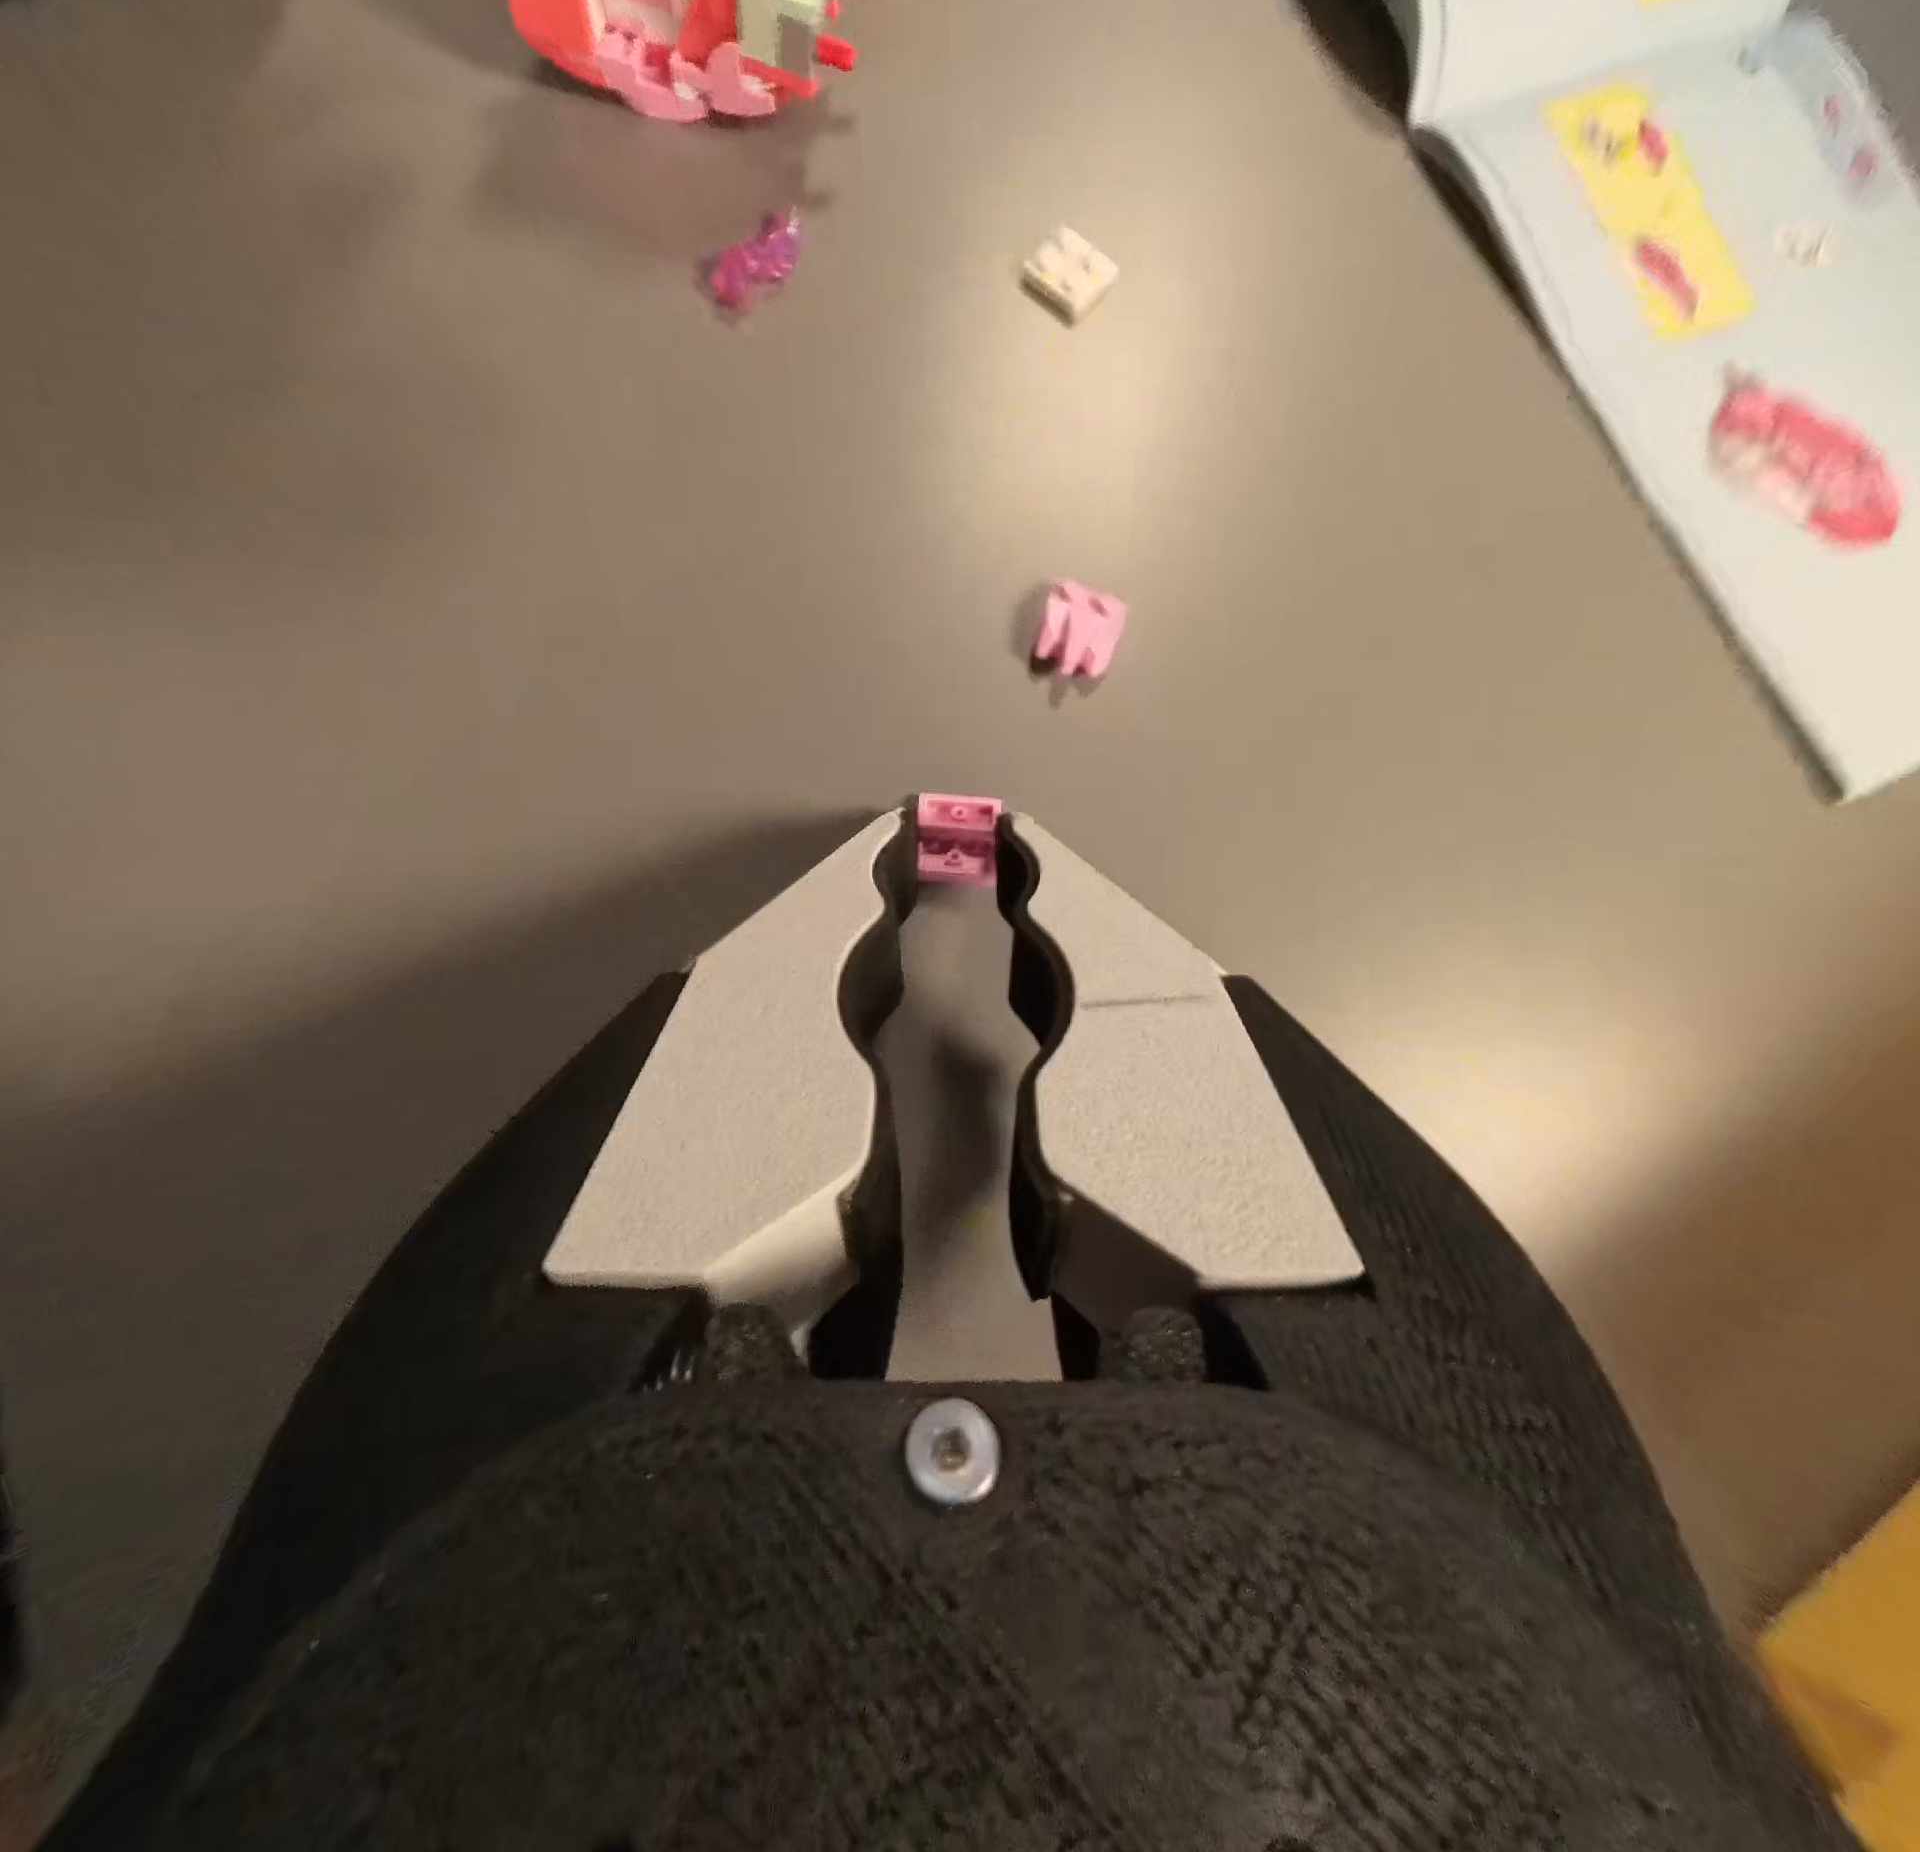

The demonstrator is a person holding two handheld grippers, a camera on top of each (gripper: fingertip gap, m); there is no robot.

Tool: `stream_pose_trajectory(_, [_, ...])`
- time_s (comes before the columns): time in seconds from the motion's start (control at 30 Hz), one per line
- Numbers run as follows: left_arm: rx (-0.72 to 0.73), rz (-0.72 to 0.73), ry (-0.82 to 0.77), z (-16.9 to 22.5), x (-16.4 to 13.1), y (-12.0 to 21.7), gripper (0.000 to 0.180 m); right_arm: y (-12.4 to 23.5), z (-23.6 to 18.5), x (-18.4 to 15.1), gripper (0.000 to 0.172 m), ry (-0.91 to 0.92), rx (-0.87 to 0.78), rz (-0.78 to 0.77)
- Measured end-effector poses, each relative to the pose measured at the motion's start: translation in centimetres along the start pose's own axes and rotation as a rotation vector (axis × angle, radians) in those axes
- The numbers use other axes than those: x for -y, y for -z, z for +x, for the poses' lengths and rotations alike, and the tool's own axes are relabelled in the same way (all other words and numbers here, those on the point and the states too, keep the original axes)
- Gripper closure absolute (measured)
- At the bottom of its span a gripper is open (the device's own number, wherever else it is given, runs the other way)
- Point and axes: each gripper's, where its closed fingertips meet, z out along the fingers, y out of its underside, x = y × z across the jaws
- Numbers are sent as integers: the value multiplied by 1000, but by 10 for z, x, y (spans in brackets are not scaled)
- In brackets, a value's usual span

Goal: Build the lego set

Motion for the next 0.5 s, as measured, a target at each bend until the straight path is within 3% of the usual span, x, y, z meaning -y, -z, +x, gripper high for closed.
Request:
stream_pose_trajectory(0.17, [-21, -7, -19, 5, -1, -1, 165, -10, -17, 24, 159, 536, -122, 41])
stream_pose_trajectory(0.27, [-182, -20, -36, 35, -3, -4, 165, -5, -27, 62, 159, 805, -252, 195])
stream_pose_trajectory(0.33, [-321, -72, 32, 59, -6, -8, 164, -1, -34, 82, 159, 905, -296, 287])
stream_pose_trajectory(0.47, [-470, -140, 298, 81, 0, -16, 124, 11, -57, 111, 159, 956, -250, 464])
stream_pose_trajectory(0.5, [-535, -132, 364, 87, 7, -14, 126, 14, -63, 116, 159, 957, -239, 489])
